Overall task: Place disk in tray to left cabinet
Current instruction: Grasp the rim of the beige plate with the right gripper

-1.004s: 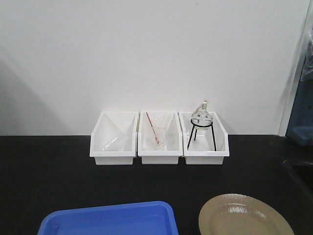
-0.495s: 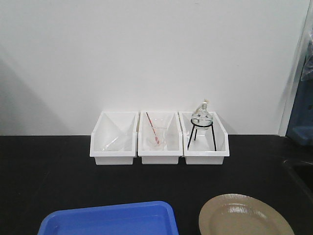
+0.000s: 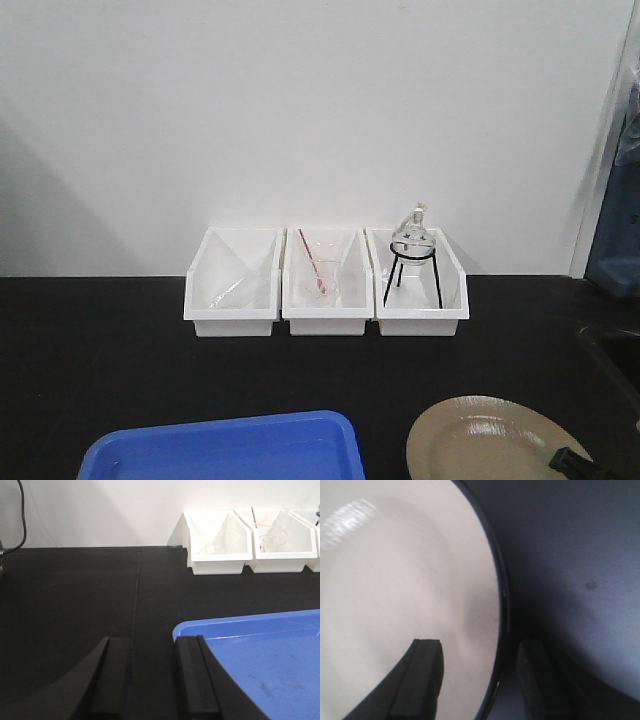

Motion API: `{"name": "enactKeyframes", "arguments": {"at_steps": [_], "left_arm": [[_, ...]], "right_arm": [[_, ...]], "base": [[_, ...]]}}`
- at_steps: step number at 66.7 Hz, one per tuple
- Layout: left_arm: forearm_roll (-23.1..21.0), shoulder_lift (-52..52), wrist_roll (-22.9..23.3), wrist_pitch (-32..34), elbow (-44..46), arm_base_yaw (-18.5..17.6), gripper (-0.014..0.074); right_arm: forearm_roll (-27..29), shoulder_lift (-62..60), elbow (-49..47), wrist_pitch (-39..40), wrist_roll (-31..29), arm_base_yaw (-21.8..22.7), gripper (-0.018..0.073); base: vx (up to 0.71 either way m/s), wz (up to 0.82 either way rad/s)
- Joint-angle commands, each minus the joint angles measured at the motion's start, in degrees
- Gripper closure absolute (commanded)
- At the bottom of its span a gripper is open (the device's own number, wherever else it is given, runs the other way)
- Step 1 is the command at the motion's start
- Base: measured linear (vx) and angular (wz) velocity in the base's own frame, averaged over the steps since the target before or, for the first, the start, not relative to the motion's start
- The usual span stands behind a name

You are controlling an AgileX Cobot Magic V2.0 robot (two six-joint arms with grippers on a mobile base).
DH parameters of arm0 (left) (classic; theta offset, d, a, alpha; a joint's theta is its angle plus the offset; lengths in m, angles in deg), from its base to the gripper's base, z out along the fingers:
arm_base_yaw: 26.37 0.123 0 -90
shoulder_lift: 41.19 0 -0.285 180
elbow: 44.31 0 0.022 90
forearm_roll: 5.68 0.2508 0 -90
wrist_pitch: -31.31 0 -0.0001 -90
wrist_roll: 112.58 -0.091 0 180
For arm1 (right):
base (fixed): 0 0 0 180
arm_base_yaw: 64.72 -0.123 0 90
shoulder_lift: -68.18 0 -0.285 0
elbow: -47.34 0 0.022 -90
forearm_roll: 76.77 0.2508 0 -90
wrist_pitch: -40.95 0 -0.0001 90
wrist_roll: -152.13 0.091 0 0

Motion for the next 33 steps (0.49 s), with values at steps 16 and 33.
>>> {"name": "enactKeyframes", "arguments": {"at_steps": [16, 33], "left_arm": [[-0.6, 0.8, 0.0, 4.3, 1.5, 0.0, 0.0237], [-0.6, 0.8, 0.0, 4.3, 1.5, 0.0, 0.0237]], "right_arm": [[1.5, 0.6, -1.8, 8.2, -0.3, 0.3, 0.0143], [2.8, 3.3, -2.7, 10.6, -0.4, 0.2, 0.0166]], "base": [[0.0, 0.0], [0.0, 0.0]]}}
